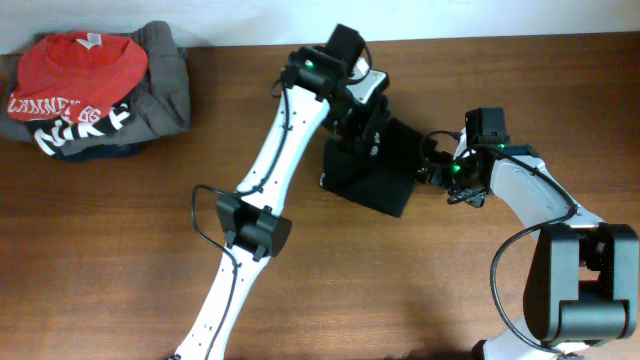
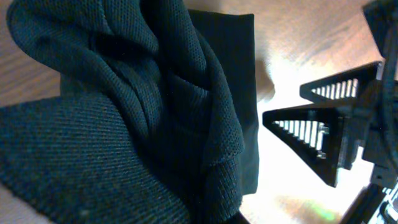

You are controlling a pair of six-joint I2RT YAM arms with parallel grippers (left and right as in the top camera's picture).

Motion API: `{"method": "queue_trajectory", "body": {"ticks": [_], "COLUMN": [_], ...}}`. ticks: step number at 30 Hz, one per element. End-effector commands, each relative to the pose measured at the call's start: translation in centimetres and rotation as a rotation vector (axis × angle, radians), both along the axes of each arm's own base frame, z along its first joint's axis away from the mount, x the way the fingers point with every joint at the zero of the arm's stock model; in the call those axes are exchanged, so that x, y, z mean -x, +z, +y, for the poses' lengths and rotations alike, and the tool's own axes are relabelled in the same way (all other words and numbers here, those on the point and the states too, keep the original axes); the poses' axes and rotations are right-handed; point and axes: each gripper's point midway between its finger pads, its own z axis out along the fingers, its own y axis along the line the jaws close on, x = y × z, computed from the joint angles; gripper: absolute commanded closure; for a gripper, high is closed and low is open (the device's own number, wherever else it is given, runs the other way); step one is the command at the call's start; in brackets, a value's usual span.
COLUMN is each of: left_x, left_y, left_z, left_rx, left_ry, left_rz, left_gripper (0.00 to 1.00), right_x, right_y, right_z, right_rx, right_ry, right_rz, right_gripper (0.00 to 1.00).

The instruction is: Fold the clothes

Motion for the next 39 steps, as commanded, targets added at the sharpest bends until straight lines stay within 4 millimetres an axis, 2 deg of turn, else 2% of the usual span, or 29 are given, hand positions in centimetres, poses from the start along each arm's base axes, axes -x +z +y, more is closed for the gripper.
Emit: {"method": "queue_trajectory", "body": {"ticks": [1,3,10,12,13,14,18,22,26,29,34,38,39], "left_x": [0.9,1.3,2.5,2.7,2.7,2.8,3.7,4.8,5.4,5.6,7.7,9.4,9.8], "left_y": [0.3,0.3,0.2,0.3,0.3,0.3,0.8,1.2,1.2,1.4,3.3,3.7,3.7], "left_z": [-1.5,-2.0,-3.3,-3.5,-3.6,-3.7,-4.6,-5.6,-6.3,-6.5,-8.2,-9.4,-9.6], "left_rx": [0.019,0.019,0.019,0.022,0.022,0.022,0.076,0.111,0.113,0.128,0.274,0.303,0.298], "left_ry": [-0.024,-0.035,-0.067,-0.072,-0.073,-0.075,-0.102,-0.131,-0.148,-0.154,-0.223,-0.285,-0.295], "left_rz": [-0.004,-0.004,-0.004,-0.001,-0.001,-0.001,0.035,0.059,0.056,0.066,0.153,0.164,0.164], "left_gripper": [0.93,0.89,0.87,0.7,0.54,0.5,0.48,0.48,0.48,0.48,0.46,0.46,0.43], "right_x": [0.6,0.6,0.8,0.8,0.8,0.7,0.5,0.4,0.7,0.6,0.1,0.0,0.0], "right_y": [-0.5,-0.5,-0.5,-0.5,-0.5,-0.5,-0.4,0.0,2.1,5.3,9.9,10.7,10.7], "right_z": [0.4,0.4,0.5,0.5,0.5,0.5,-0.3,-2.2,-5.4,-7.9,-7.2,-6.6,-6.6], "right_rx": [-0.011,-0.011,-0.015,-0.015,-0.015,-0.015,-0.013,-0.025,-0.032,-0.037,-0.131,-0.158,-0.159], "right_ry": [0.003,0.003,0.003,0.003,0.003,0.002,-0.017,-0.071,-0.16,-0.206,-0.12,-0.106,-0.106], "right_rz": [0.022,0.022,0.028,0.029,0.028,0.027,0.018,0.025,0.055,0.029,-0.079,-0.1,-0.1], "right_gripper": [0.01,0.01,0.01,0.01,0.01,0.01,0.01,0.01,0.01,0.01,0.01,0.01,0.02]}}
